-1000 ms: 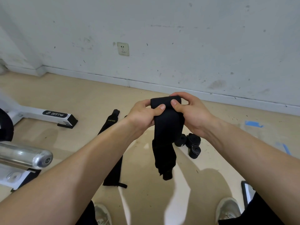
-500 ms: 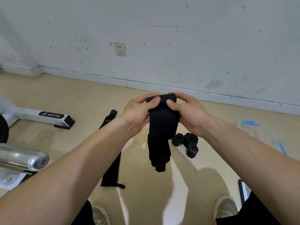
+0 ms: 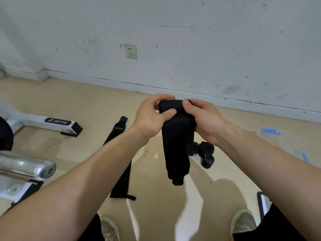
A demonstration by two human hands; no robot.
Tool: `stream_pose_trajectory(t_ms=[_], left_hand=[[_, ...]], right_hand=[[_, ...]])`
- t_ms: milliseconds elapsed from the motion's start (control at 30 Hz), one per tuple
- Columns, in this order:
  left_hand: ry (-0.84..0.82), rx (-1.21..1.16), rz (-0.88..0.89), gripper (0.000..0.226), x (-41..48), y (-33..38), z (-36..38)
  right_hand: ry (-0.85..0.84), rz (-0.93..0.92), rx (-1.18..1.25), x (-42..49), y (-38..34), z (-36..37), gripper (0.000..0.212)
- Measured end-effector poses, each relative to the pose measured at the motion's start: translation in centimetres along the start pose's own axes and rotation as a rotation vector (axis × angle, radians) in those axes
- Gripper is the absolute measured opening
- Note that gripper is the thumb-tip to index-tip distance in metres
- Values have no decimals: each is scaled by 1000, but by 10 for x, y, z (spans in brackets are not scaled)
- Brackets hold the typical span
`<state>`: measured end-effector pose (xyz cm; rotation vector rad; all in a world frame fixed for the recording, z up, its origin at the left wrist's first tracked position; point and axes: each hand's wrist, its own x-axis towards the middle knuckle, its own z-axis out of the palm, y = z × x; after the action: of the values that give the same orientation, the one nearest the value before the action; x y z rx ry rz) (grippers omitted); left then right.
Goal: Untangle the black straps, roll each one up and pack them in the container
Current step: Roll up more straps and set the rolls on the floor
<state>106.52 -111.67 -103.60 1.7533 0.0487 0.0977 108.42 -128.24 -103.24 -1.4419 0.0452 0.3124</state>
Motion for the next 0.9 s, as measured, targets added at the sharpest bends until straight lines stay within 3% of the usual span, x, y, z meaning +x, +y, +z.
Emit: stream_pose_trajectory(t_ms=[133, 300, 467, 733, 900], left_hand=[[-45, -192, -240, 40, 4, -1, -5], [-100, -252, -310, 36, 2, -2, -1], [-130, -278, -307, 32, 1, 4, 0], [-39, -165, -237, 32, 5, 1, -5], [-57, -132, -186, 30, 3, 3, -6]], right_hand=[[62, -8, 22, 2, 2, 0, 22], [95, -36, 14, 3, 4, 2, 22], [78, -64, -18, 4, 3, -1, 20], [-65, -51, -67, -1, -3, -5, 32], [-67, -45, -65, 0, -5, -3, 19]])
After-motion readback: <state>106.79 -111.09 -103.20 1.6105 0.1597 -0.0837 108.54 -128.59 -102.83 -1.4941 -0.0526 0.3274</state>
